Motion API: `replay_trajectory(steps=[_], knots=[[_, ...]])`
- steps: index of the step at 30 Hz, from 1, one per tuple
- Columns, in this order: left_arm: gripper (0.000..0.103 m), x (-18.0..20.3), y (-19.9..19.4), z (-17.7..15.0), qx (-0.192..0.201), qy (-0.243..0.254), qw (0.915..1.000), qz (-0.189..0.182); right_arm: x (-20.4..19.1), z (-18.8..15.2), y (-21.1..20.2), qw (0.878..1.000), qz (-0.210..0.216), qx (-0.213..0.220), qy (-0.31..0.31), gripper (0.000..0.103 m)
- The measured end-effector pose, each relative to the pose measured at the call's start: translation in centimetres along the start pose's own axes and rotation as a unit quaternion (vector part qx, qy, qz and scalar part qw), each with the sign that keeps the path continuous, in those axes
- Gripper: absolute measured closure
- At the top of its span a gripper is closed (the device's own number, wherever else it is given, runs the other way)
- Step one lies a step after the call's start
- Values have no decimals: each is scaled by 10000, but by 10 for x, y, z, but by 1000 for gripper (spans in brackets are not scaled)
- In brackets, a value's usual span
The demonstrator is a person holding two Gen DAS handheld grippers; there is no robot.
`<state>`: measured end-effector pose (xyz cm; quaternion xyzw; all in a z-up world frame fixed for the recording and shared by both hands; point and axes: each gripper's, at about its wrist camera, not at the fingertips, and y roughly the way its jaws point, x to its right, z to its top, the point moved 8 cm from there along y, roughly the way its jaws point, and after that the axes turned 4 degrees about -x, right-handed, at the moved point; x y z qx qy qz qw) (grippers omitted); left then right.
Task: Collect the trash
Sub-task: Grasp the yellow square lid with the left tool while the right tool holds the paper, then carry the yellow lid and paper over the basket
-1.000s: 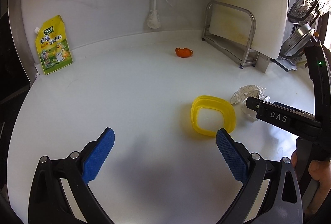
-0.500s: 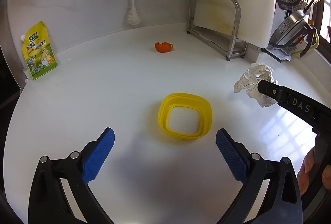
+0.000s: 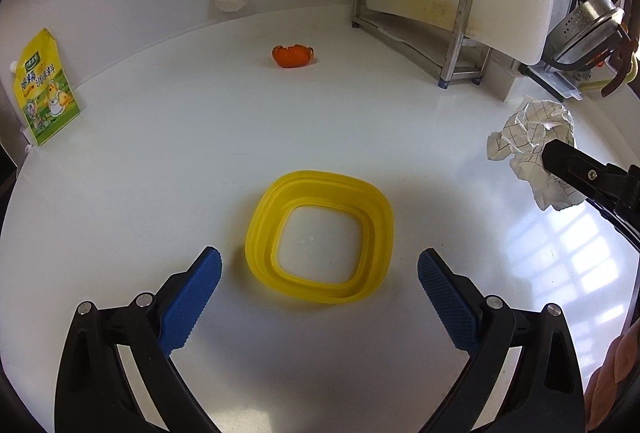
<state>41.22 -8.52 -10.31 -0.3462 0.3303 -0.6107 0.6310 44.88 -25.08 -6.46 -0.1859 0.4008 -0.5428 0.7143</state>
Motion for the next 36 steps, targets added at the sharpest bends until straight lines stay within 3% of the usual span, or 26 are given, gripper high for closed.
replay_trajectory(steps=[3,10,16,29,36], knots=[[9,-1,6,3,-66,-23,10000,-36,-2,-1,0,10000,20,-11,-15,73],[34,3,8,5,-49,70,9997,-228,-1,-2,3,10000,-39,-39,-63,73],[35,-3,-5,3,165,-90,9988,-455,-1,-2,4,10000,-53,-49,-69,73],[35,-20,-80,-12,910,97,9956,-219,-2,-8,-2,10000,-3,16,-84,73],[35,-29,-107,-35,988,169,9944,-335,-7,-26,-28,9998,-19,153,-135,73]])
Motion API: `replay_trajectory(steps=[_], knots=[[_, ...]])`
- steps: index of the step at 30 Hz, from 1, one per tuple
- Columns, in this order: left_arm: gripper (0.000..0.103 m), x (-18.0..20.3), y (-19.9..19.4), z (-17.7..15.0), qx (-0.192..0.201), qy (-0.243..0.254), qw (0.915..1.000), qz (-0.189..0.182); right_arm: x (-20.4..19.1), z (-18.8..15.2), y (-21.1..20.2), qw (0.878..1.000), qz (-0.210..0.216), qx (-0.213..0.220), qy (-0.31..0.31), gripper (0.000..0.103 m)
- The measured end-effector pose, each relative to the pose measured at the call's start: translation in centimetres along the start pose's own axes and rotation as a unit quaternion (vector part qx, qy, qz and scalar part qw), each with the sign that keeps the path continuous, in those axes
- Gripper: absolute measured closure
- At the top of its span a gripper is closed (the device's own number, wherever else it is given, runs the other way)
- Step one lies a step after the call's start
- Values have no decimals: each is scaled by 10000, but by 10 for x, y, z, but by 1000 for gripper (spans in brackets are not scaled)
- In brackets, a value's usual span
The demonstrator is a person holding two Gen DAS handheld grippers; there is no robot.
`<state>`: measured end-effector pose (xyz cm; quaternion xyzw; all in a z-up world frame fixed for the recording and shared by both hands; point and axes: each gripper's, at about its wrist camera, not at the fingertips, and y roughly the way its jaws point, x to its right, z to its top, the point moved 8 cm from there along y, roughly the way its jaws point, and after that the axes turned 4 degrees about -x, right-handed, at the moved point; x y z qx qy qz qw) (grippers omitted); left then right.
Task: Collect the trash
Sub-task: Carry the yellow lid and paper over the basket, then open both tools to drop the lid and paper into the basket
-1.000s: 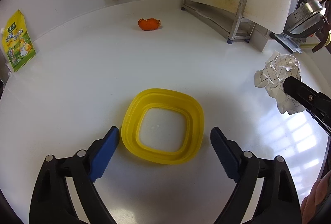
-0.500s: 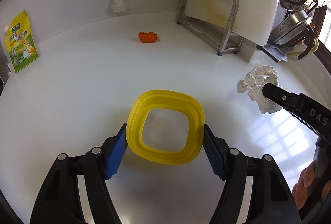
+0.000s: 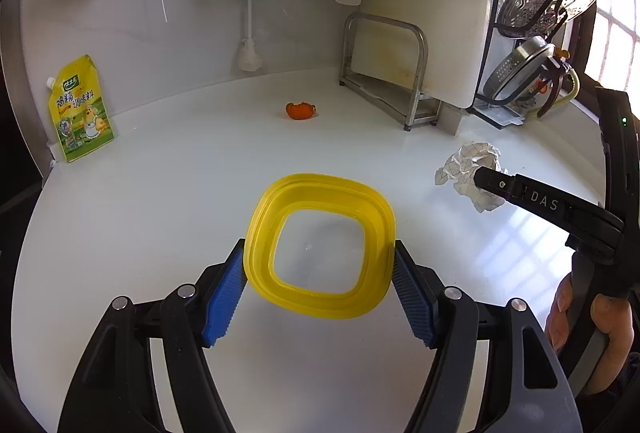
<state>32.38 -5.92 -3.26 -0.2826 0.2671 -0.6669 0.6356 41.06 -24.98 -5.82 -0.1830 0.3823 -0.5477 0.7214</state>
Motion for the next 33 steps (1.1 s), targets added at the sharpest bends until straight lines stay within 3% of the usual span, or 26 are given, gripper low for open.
replay_trajectory(steps=[7,14,22,33], knots=[[35,-5,-55,-21,297,325,9990,65,-18,-46,-73,9995,18,304,-121,73],[35,-3,-109,-62,304,483,9982,-200,-28,-132,-139,9997,-195,120,-18,73],[35,8,-144,-124,67,654,9970,-415,-32,-222,-201,9986,-525,-59,67,73],[35,32,-160,-214,-249,1049,9921,-641,-22,-325,-228,9963,-679,-394,353,73]])
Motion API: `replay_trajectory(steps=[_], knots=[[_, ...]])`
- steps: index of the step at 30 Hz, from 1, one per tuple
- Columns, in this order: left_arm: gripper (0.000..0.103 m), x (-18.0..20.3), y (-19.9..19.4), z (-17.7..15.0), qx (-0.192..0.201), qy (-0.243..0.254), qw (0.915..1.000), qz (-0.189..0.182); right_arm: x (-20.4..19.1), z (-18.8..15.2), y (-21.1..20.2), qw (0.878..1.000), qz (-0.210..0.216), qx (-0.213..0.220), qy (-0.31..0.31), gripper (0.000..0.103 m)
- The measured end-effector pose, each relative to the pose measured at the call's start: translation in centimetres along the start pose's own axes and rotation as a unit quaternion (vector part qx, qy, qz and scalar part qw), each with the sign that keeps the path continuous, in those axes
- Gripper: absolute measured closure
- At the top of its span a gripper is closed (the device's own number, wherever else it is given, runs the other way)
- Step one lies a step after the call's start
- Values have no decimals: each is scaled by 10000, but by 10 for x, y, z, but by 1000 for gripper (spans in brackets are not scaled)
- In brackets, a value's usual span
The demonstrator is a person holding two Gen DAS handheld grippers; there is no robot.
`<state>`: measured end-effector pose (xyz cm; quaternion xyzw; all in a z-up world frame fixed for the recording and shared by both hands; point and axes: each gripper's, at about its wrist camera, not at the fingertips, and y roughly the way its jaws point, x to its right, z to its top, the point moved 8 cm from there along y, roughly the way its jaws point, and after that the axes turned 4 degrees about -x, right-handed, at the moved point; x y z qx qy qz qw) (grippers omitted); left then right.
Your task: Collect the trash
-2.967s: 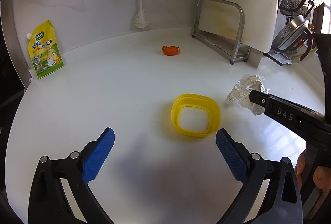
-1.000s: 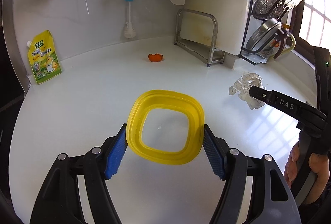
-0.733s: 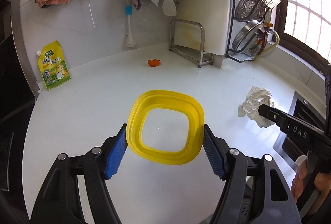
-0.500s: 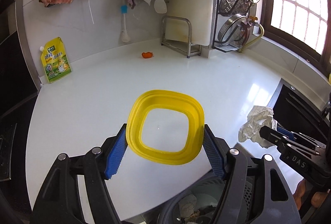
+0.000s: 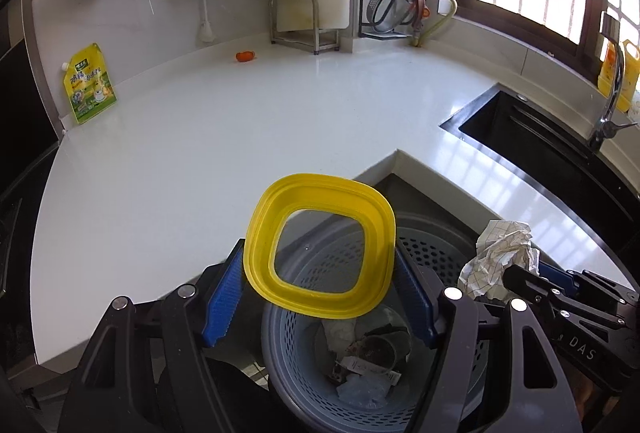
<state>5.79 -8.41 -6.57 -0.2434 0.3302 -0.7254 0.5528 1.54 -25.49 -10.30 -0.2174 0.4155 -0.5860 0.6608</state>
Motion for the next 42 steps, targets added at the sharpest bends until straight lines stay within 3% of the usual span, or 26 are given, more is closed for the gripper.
replay_trajectory(steps=[10,24,27,32,34,42], knots=[[35,13,22,-53,-516,62,9986,-63,-5,-34,8,9999,-37,-165,-33,72],[33,8,34,-72,-750,-44,9971,-75,-5,-43,16,9996,-9,-278,6,71],[32,7,34,-74,-807,-95,9966,-98,-6,-45,16,9996,-10,-284,-21,68],[30,4,33,-77,-849,-166,9962,-100,-7,-44,11,9998,1,-179,-23,49],[21,2,31,-78,-848,-214,9961,-106,-6,-43,8,9999,7,-125,-5,44],[14,-3,28,-78,-856,-312,9958,-62,-7,-42,7,9999,32,-106,18,43]])
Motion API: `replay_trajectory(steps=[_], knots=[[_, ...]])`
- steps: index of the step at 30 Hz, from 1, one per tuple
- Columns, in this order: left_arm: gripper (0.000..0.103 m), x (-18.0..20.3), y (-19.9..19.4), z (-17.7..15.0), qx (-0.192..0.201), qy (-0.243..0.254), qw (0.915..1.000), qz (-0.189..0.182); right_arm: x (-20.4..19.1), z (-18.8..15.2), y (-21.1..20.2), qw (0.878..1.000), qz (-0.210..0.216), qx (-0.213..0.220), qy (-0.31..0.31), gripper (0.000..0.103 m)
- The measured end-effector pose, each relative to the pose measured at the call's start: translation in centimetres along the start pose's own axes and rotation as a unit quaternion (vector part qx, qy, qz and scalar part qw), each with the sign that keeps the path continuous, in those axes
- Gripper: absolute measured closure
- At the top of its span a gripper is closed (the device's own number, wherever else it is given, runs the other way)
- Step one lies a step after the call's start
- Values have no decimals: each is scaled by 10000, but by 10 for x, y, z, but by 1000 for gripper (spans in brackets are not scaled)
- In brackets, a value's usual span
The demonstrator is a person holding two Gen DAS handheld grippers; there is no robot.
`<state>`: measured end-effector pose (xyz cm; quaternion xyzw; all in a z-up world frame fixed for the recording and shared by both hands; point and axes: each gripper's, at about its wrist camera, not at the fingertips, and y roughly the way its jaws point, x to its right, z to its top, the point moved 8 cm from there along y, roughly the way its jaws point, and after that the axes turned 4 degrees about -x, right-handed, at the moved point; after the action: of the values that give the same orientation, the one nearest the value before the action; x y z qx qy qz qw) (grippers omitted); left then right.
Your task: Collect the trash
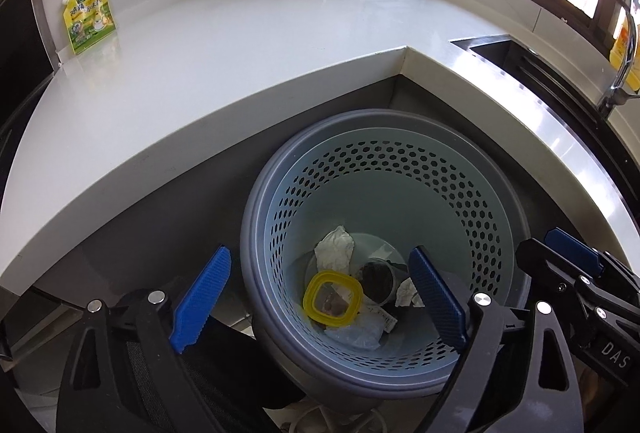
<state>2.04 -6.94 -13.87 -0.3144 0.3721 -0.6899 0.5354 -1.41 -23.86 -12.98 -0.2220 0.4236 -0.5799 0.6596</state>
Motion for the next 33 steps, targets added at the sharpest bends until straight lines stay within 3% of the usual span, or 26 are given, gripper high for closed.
replay_trajectory(steps=[33], knots=[[7,-5,-9,-6,66,17,9995,320,1,-8,-6,10000,17,48,61,39]])
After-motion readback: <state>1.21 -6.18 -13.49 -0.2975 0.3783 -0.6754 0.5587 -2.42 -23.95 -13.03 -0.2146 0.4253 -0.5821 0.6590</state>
